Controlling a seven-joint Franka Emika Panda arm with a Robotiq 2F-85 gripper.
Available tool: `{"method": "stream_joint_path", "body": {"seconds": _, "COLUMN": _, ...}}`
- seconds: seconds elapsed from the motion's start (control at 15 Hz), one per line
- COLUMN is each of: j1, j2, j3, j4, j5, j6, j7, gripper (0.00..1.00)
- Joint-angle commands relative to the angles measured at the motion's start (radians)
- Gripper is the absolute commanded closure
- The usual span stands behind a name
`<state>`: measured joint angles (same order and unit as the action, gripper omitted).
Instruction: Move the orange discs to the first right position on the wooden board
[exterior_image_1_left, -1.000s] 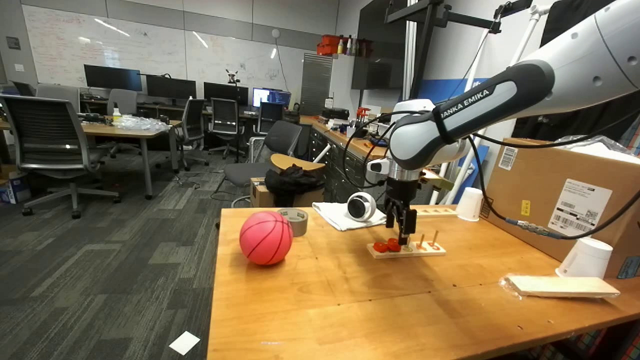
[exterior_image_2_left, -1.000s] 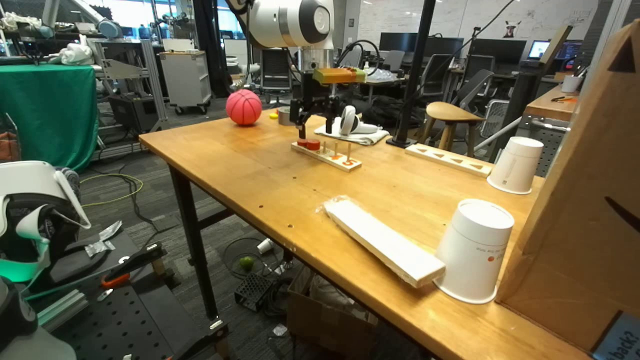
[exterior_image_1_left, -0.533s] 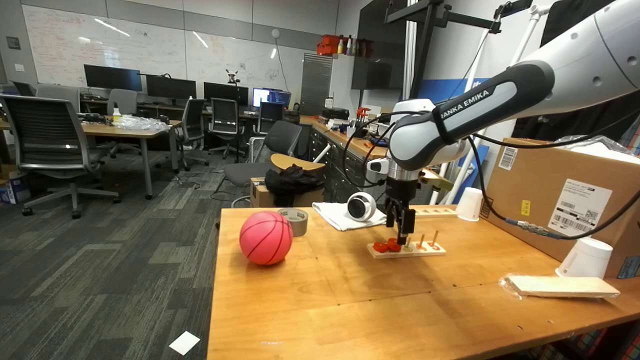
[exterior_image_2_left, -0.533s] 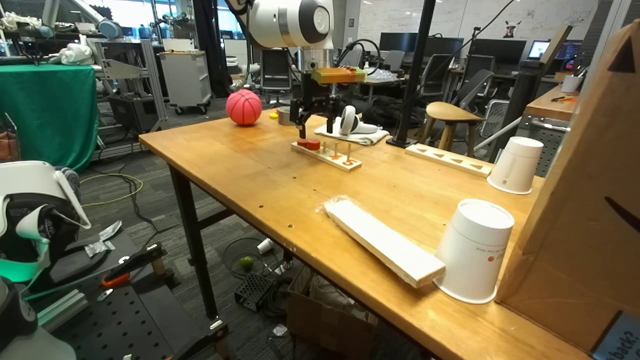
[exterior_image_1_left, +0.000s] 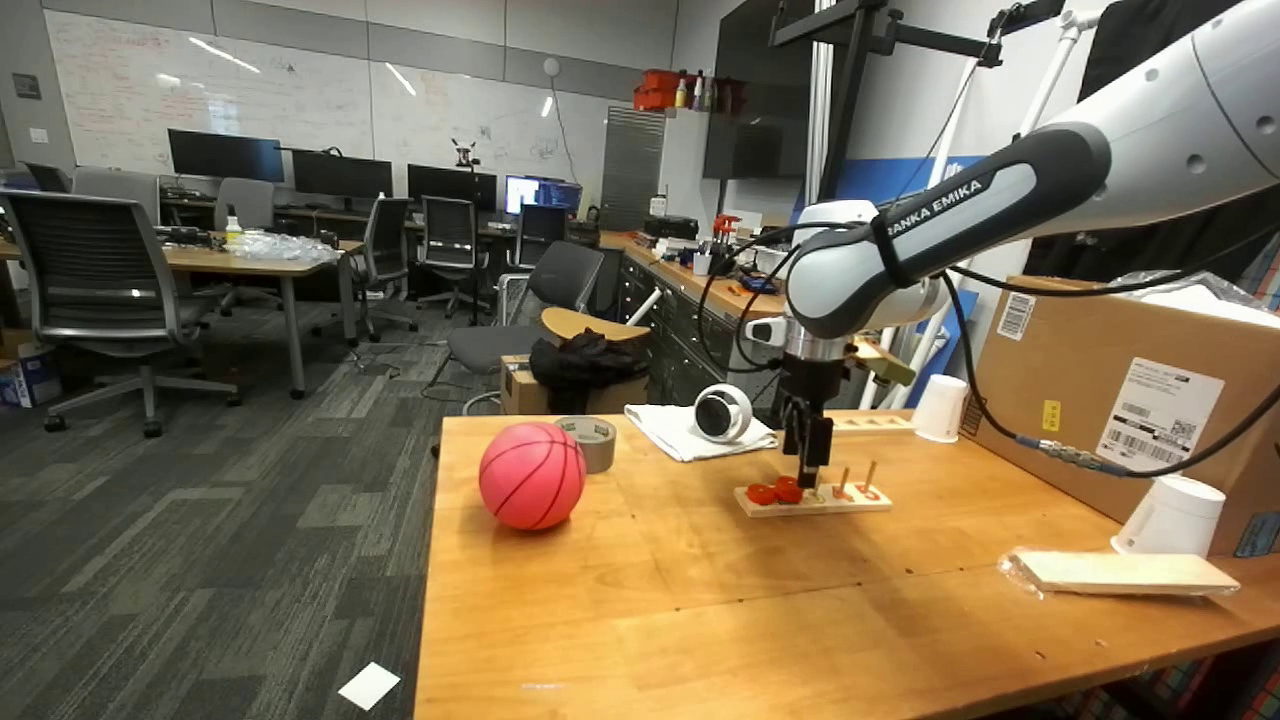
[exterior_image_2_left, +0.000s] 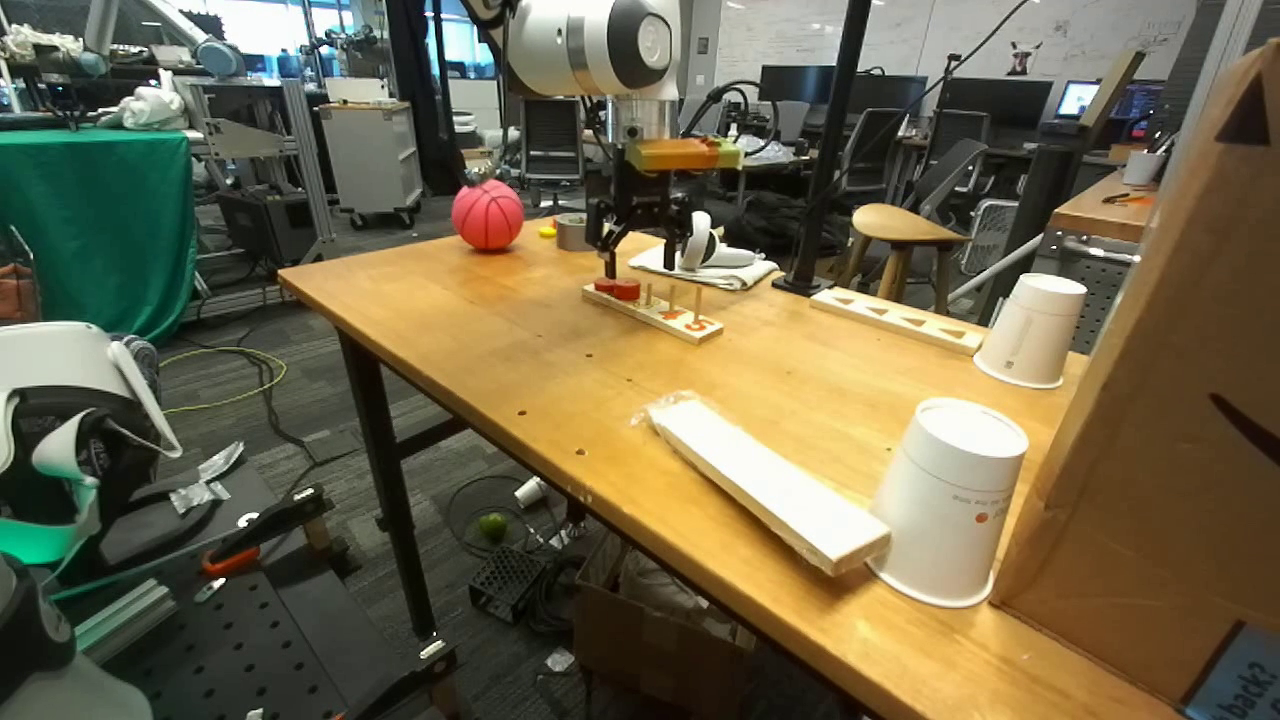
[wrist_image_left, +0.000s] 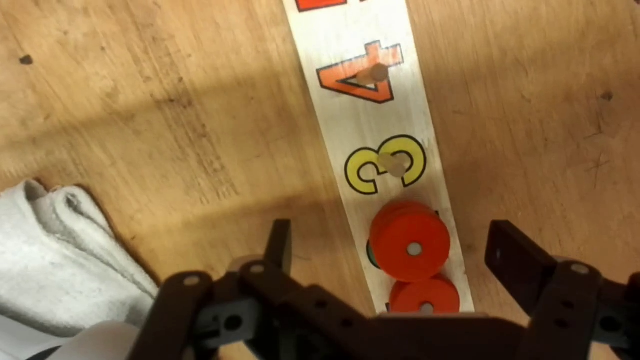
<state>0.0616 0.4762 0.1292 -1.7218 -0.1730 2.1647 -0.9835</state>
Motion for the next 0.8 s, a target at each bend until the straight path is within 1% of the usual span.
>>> {"method": "stream_joint_path", "body": {"seconds": 0.0, "j1": -0.005, "j2": 0.010, "j3": 0.010, "j4": 0.019, "j5": 0.029, "j6": 0.005, "j7": 0.031, "gripper": 0.00}}
{"method": "stream_joint_path", "body": {"seconds": 0.67, "j1": -0.002, "j2": 0.012, "j3": 0.013, "j4": 0.006, "j5": 0.018, "j6": 0.017, "j7": 0.068, "gripper": 0.00}}
{"method": "stream_joint_path", "body": {"seconds": 0.73, "j1": -0.001, "j2": 0.011, "j3": 0.013, "j4": 0.008, "j5": 0.018, "j6": 0.015, "j7": 0.072, "gripper": 0.22}}
